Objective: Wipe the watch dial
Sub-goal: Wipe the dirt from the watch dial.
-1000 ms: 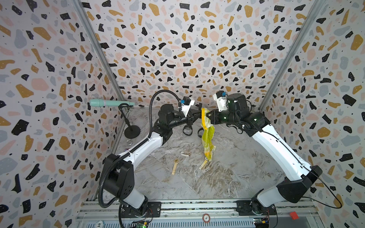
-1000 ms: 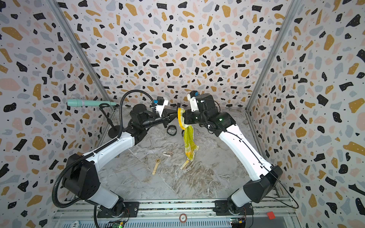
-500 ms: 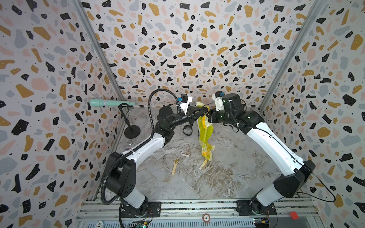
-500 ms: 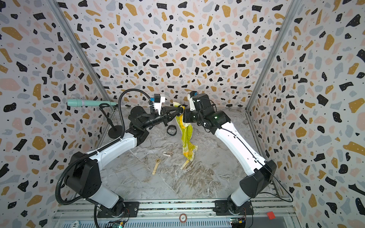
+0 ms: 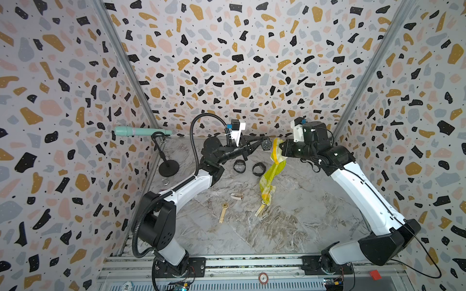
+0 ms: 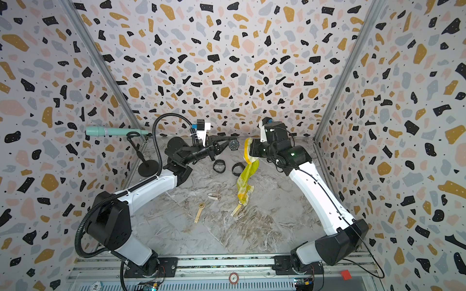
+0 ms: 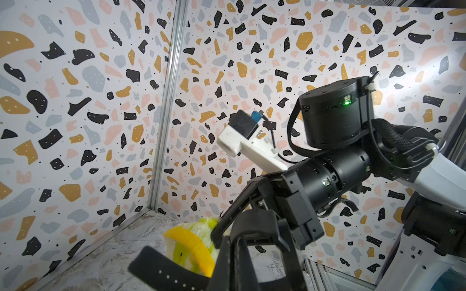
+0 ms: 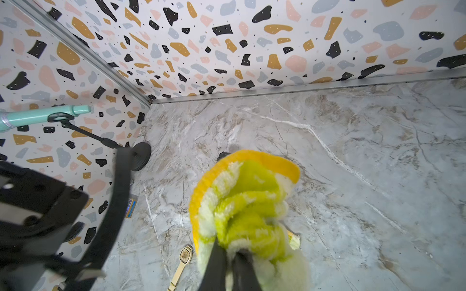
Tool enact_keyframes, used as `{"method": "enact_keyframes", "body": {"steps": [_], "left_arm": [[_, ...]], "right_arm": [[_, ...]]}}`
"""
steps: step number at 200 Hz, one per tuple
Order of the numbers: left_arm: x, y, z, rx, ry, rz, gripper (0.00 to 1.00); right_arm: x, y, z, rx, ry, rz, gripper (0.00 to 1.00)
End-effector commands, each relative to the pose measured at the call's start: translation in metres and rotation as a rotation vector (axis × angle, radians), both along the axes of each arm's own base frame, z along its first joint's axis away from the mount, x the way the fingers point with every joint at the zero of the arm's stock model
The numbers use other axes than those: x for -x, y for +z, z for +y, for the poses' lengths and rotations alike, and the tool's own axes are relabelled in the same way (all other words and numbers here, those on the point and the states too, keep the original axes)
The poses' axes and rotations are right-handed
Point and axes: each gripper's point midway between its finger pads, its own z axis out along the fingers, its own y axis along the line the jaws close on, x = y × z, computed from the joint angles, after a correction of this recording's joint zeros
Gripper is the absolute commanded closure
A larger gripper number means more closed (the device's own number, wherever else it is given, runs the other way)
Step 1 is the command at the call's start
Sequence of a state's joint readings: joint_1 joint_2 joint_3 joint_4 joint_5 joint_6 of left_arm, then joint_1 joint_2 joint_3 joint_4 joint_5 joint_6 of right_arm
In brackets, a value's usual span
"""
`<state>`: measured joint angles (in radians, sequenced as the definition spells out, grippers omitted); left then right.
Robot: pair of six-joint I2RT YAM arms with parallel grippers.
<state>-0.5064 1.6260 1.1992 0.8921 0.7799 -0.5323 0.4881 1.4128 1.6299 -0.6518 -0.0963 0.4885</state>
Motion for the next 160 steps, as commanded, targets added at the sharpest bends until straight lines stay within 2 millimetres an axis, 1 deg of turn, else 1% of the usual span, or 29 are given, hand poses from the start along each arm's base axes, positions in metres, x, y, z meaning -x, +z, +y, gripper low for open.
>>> {"method": "enact_keyframes", "body": {"steps": [1, 26, 49, 89, 129, 147, 160], "left_arm": [[0.004, 0.014, 0.003, 0.04, 0.019, -0.069, 1.0], [-0.006, -0.002, 0.002, -0.026, 0.074, -0.066, 1.0], [-0.01, -0.006, 0.004, -0.038, 0.11, -0.071, 1.0], [-0.021, -0.012, 0.011, -0.087, 0.209, -0.095, 1.0], [-0.023, -0.011, 0.014, -0.108, 0.241, -0.111, 1.0], [-0.019, -0.007, 0.012, -0.087, 0.213, -0.111, 1.0], [-0.013, -0.002, 0.012, -0.058, 0.185, -0.107, 1.0]], "right_arm": [[0.018, 0.034, -0.005, -0.023, 0.021, -0.065, 1.0], [0.029, 0.048, -0.001, -0.032, 0.055, -0.082, 1.0], [0.041, 0.055, 0.01, -0.015, 0.095, -0.09, 1.0], [0.053, 0.055, 0.024, 0.004, 0.149, -0.07, 1.0], [0.056, 0.055, 0.039, 0.014, 0.19, -0.06, 1.0], [0.054, 0.053, 0.046, 0.013, 0.199, -0.06, 1.0], [0.048, 0.051, 0.048, 0.014, 0.193, -0.062, 1.0]]}}
